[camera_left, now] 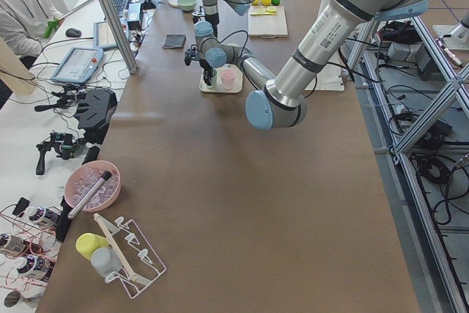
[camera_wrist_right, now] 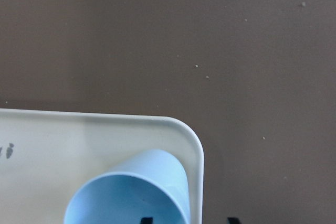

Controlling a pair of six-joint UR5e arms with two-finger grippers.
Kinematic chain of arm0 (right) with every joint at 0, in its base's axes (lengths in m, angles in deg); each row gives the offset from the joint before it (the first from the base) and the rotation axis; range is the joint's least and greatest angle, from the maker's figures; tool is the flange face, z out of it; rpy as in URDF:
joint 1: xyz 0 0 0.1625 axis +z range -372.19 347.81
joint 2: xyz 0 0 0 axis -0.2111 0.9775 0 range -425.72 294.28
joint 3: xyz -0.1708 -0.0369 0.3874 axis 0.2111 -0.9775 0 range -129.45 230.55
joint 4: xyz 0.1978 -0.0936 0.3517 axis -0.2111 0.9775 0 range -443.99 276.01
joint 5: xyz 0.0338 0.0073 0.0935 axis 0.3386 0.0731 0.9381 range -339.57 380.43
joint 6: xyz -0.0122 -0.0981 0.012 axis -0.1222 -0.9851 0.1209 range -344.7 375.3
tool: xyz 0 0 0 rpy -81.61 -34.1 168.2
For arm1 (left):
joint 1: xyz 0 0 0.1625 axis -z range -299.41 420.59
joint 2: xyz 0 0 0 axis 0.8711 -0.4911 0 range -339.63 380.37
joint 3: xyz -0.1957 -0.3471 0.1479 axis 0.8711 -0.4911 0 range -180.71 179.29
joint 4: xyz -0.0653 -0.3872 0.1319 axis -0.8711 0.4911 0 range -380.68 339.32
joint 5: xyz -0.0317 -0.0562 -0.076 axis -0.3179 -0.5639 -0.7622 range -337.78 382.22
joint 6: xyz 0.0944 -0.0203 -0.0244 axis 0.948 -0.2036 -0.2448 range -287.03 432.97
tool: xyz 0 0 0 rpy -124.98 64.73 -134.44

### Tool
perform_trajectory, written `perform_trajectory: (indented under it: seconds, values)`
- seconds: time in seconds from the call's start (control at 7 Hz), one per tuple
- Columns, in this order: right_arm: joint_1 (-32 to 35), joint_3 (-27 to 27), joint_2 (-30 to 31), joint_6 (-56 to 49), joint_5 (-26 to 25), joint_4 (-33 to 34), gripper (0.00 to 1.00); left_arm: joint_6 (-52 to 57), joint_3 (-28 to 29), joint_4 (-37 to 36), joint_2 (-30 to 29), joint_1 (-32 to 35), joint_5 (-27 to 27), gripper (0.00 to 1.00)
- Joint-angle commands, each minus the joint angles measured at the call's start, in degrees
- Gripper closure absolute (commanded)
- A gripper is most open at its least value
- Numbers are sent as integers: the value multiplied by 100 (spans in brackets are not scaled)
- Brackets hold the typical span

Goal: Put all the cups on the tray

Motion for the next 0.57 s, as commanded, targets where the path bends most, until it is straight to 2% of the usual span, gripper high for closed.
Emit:
perform_trajectory:
  seconds: [0.0, 0.29, 0.43]
  values:
    - [981, 424, 493, -592, 988, 43, 0, 349, -510, -125, 437, 489, -156, 2]
    - [1748, 672, 1441, -1968, 1046, 60, 0, 1689, -1319, -694, 1403, 1209, -201, 2]
    - [2073, 664, 1907, -3073, 916, 60, 0, 2567, -1679, -1028, 1852, 1621, -201, 2]
